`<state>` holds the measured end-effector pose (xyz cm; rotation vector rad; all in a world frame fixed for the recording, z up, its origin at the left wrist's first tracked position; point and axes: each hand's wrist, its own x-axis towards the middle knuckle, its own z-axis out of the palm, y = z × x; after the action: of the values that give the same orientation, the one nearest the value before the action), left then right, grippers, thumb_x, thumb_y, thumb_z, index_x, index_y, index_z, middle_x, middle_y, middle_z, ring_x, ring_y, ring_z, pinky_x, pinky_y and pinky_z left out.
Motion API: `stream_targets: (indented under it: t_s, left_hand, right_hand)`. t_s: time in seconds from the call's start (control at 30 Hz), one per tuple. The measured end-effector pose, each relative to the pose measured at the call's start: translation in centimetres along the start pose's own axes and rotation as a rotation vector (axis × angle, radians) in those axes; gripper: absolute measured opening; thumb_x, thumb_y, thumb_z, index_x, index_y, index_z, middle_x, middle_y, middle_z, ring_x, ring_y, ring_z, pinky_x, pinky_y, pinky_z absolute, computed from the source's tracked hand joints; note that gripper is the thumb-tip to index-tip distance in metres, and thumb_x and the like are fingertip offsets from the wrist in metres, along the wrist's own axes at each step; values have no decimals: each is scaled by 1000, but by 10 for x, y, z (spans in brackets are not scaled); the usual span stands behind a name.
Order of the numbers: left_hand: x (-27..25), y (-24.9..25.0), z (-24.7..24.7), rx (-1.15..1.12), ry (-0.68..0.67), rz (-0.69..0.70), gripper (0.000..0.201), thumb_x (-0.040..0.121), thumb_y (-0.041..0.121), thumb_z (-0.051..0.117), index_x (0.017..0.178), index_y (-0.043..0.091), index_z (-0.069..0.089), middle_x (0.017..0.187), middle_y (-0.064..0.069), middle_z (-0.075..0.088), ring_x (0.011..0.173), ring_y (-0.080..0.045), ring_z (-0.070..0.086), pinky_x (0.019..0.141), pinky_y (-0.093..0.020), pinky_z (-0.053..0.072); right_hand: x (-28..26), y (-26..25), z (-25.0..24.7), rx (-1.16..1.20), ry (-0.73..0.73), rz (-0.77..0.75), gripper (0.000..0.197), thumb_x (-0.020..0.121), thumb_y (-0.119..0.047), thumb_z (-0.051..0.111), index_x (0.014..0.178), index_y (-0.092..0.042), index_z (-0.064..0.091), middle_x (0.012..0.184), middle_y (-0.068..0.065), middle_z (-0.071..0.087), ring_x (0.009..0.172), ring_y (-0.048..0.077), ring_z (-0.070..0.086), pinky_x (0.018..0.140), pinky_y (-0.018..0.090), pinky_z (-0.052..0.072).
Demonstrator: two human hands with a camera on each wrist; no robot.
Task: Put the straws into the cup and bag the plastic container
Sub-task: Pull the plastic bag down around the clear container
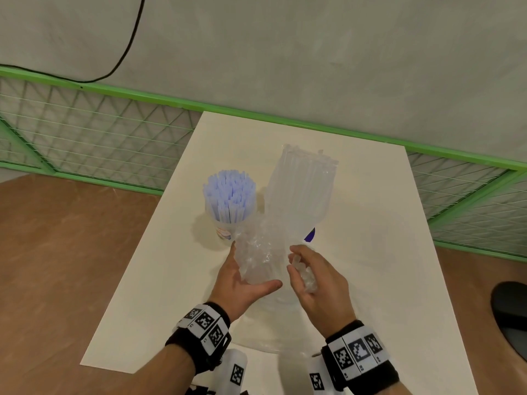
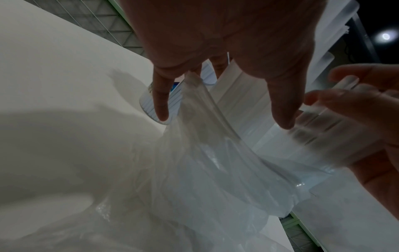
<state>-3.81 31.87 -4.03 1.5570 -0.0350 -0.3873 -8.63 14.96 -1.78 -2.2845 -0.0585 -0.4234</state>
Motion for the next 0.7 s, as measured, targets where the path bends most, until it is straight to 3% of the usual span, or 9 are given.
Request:
stream_targets:
  t_s: [0.13,0.27,0.43,0.57,0.7]
  left_hand:
    - [0,2,1,-15,4,-19,80,61,6,91,130,20,51,114,7,70,107,-7,66,82,-12,50]
    - [-1,3,2,-37,7,-37,78,62,3,89,129,19,52,114,5,70,105,-6,66,78,-10,50]
    - [0,1,1,-39,19,-61,77,62,6,90,128,18,54,114,3,70,107,-10,66,80,-13,52]
    - [-1,2,0,-42,30,-73,78,62,4,89,130,18,53,115,2,70,105,-7,67,80,-12,51]
    - [-1,4,-2,-37,37,-83,75,63,0,88,128,16,54,109,3,72,97,-5,69,75,-8,50]
  right_hand:
    - [8,3,-5,-77,70,-29,20,86,-21,71,105,-18,66,97,-9,69,92,-1,61,81,2,42]
    - [19,-2,-15,-86,116,-16,21,84,-20,77,103,-17,68,92,-11,72,89,0,65,70,13,53]
    - [35,-10,-25,-1,171,14,24,77,-12,82,99,-10,72,87,-3,75,88,-19,60,74,-1,45]
    - [45,-23,-38,37,216,-1,26,78,-17,82,101,-11,73,85,-7,74,84,-4,68,78,16,56]
    - [62,-41,-70,75,265,20,26,79,-19,79,104,-12,72,86,-7,74,80,-3,69,79,12,52]
